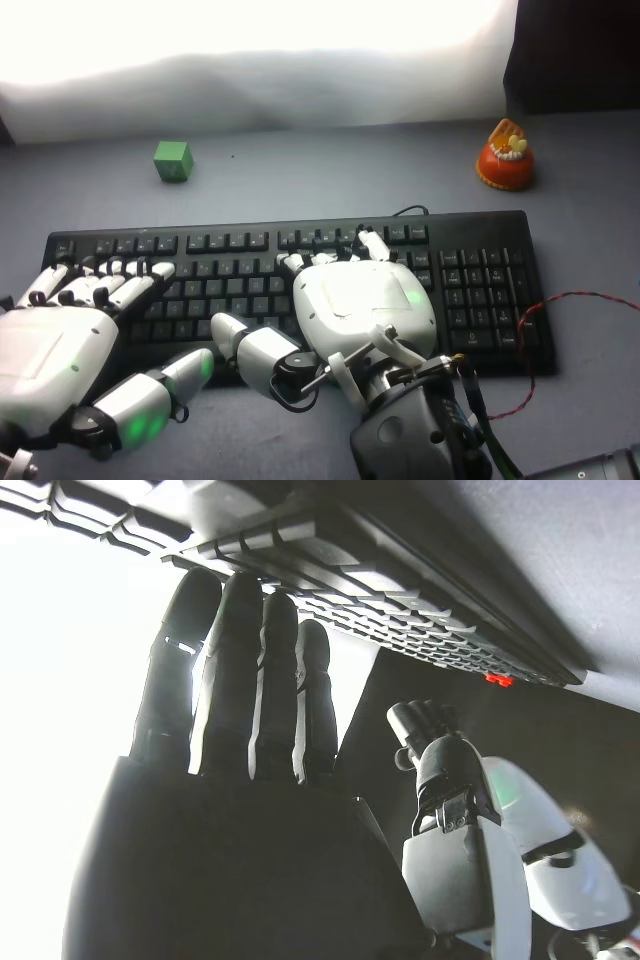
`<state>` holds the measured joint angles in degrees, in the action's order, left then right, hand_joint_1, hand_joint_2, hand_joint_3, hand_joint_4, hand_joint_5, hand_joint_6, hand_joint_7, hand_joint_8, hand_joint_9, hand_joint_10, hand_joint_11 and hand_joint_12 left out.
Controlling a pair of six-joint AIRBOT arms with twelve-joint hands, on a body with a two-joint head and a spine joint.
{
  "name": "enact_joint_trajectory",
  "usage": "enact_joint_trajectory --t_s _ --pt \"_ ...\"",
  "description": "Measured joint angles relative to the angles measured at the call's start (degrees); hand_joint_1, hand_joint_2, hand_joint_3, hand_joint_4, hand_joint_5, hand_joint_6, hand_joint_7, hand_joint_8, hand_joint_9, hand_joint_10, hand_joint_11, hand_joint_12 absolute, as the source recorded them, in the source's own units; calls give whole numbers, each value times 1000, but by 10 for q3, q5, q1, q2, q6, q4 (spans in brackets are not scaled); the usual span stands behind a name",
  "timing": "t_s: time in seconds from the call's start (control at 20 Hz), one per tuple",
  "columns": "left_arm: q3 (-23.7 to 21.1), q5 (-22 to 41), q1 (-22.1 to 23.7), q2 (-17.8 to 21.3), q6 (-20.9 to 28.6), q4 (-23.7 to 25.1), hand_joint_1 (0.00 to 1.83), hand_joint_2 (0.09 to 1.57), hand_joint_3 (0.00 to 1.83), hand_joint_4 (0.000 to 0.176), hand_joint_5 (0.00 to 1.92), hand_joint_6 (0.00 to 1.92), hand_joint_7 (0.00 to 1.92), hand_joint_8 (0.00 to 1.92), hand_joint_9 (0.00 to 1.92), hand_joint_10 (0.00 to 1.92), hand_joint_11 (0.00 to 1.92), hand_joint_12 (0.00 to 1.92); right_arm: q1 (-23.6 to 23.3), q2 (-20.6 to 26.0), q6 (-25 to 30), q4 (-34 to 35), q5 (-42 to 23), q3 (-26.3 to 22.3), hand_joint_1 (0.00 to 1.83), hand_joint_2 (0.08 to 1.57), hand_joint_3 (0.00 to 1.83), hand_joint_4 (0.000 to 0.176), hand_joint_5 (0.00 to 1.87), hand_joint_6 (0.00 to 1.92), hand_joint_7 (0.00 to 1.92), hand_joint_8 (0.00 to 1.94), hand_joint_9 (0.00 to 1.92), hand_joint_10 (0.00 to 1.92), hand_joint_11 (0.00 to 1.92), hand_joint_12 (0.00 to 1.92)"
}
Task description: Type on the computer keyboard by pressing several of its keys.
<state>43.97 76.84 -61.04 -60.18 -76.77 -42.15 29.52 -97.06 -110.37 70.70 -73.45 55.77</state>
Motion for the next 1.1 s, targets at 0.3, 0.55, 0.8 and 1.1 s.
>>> enact_joint_trajectory --t_s 0.3,0.55,0.8,1.1 --pt "20 20 -19 -20 15 6 64 1289 3 0 636 41 443 8 318 3 0 775 -1 0 11 -1 3 1 0 1149 1 0 673 90 619 19 535 41 0 1329" --pt "49 30 -16 -40 38 23 106 1288 0 0 765 43 574 27 371 15 0 778 1 2 16 -8 3 1 0 1160 0 0 895 292 813 14 577 57 0 1322" --pt "60 46 -15 -54 49 26 192 1265 0 6 535 0 766 18 549 40 0 820 1 3 15 -23 0 0 0 1186 0 0 724 116 1126 45 836 800 101 1609" --pt "66 52 -15 -60 51 27 82 1301 4 0 704 103 567 0 484 1 0 1090 3 5 18 -20 1 -4 0 1189 0 0 1009 176 759 0 381 676 20 1636"
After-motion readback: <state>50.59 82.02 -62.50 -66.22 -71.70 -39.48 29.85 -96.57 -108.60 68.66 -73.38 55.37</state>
